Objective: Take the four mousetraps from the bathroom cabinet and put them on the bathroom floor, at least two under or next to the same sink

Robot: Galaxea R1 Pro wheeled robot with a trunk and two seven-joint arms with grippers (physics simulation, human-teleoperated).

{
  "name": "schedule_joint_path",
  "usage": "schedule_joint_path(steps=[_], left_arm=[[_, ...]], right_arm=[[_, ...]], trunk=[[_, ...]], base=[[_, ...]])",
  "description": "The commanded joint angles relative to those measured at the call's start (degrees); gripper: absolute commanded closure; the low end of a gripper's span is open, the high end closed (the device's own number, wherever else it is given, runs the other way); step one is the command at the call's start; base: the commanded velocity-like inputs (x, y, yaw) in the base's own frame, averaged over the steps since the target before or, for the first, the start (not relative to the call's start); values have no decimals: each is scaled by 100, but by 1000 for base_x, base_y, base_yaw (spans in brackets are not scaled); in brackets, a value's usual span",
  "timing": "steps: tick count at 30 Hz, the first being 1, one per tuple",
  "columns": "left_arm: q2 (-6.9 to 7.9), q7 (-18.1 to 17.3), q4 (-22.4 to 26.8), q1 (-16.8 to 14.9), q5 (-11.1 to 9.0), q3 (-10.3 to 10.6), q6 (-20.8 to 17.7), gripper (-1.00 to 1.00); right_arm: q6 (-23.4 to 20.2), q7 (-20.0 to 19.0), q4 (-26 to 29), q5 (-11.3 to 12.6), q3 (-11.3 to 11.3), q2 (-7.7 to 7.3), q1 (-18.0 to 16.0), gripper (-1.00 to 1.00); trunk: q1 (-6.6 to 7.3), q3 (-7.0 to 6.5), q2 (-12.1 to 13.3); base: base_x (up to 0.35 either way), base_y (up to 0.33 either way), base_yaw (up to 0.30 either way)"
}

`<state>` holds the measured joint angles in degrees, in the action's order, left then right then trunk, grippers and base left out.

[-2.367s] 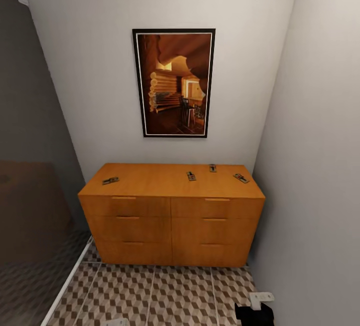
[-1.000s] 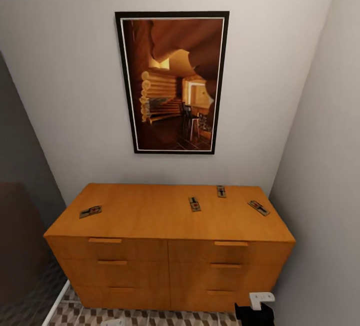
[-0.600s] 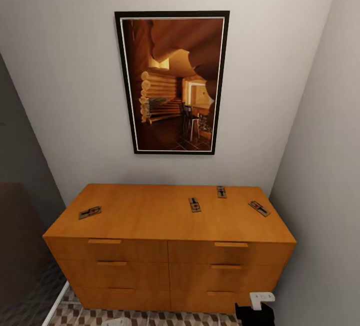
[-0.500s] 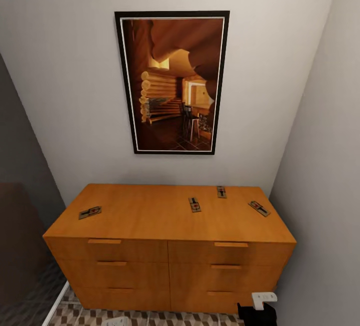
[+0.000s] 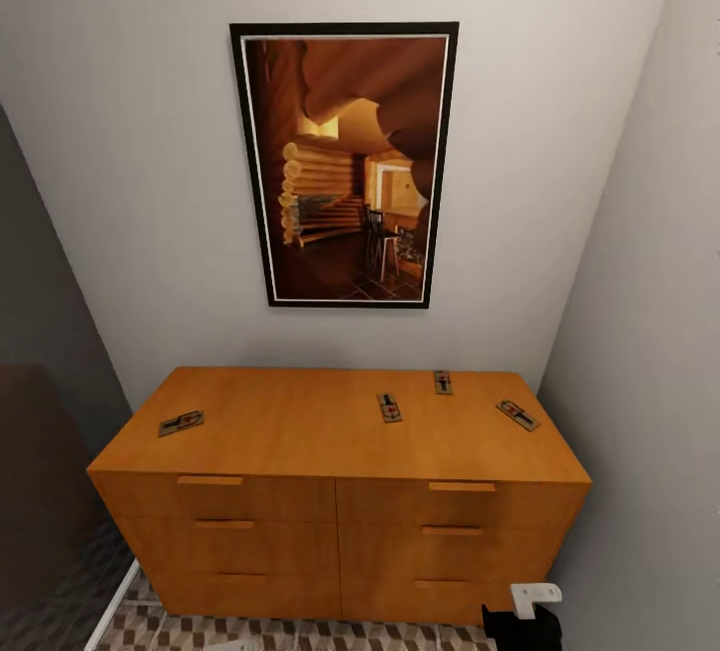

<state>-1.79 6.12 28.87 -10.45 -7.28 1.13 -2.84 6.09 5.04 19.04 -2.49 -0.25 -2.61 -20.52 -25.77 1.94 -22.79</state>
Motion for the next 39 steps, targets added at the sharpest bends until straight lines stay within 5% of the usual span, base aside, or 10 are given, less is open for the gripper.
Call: schedule_joint_path(steps=[1,28,32,39], left_arm=[[-1,28,8,-1,-58,16,-32,-100],[-1,36,15,-1,-77,19,60,-100],[22,53,569,-1,-70,19,85,-100],[12,78,2074,-1,-71,22,-797,-100]], right_arm=[[15,16,-5,-25,-2,0,-5,-100],[12,-15,18,-54,-8,-3,-5,-100],[-36,6,436,-87,-5,10,-36,-100],[-267,-2,1654,-90,-2,14,-47,-100]], trunk=[[-2,13,-13],[-2,13,-13],[-2,13,-13],[-2,13,-13]], base=[[-156,0,0],[-237,0,0],[-7,0,0],[-1,0,0]])
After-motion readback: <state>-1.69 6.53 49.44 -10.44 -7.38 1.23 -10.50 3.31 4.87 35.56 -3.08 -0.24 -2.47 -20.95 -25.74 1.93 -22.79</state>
